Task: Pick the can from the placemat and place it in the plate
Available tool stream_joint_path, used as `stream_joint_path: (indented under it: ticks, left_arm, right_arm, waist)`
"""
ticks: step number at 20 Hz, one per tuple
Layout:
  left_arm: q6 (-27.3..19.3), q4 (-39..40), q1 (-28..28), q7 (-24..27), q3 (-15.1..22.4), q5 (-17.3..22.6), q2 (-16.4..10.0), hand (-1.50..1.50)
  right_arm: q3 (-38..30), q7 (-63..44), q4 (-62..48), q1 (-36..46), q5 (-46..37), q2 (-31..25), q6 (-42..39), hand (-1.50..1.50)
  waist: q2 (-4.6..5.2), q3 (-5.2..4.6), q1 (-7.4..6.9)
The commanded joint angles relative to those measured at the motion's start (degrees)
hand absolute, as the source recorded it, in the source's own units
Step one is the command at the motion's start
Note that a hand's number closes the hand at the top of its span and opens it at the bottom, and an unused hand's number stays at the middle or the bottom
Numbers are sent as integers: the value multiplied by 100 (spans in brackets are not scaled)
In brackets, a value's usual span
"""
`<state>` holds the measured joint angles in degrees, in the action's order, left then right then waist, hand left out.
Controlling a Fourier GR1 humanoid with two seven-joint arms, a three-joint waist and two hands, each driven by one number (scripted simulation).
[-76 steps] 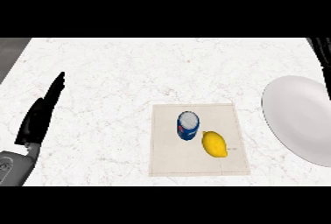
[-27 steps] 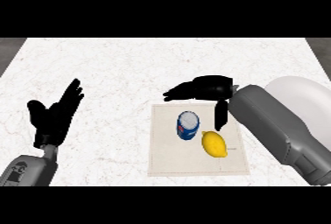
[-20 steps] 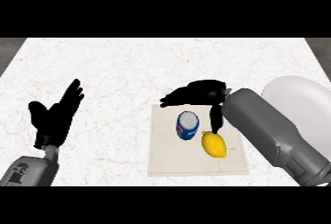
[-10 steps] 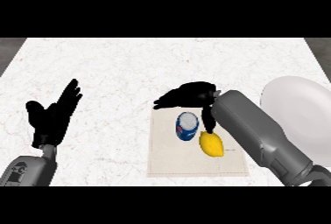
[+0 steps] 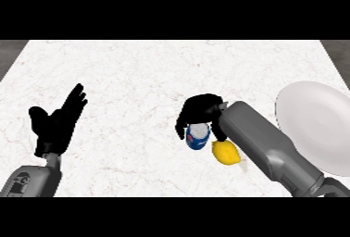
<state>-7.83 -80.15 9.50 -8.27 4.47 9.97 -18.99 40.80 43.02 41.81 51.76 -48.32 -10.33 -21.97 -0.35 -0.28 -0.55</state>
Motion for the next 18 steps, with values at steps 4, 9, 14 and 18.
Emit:
stream_joint_path:
  ticks: [4,9,14,18]
  left_arm:
    - [-108,-111,35,-204,54,-140,252,0]
    - [352,431,58,356,-287,-61,32,0]
    - [67,134,-106,11,-393,-33,-56,0]
    - [33,86,-294,43,-420,-40,-62,0]
  right_arm:
    - [-50,306,340,-504,-65,108,-213,150]
    - [-514,294,381,-460,75,126,-33,150]
    - [-1937,-2496,63,-848,500,24,876,150]
    - [-2741,-4183,74,-1004,536,-1,2083,150]
  waist:
    - [28,28,60]
    - [44,26,44]
    - [-81,19,448]
    - [-175,13,591]
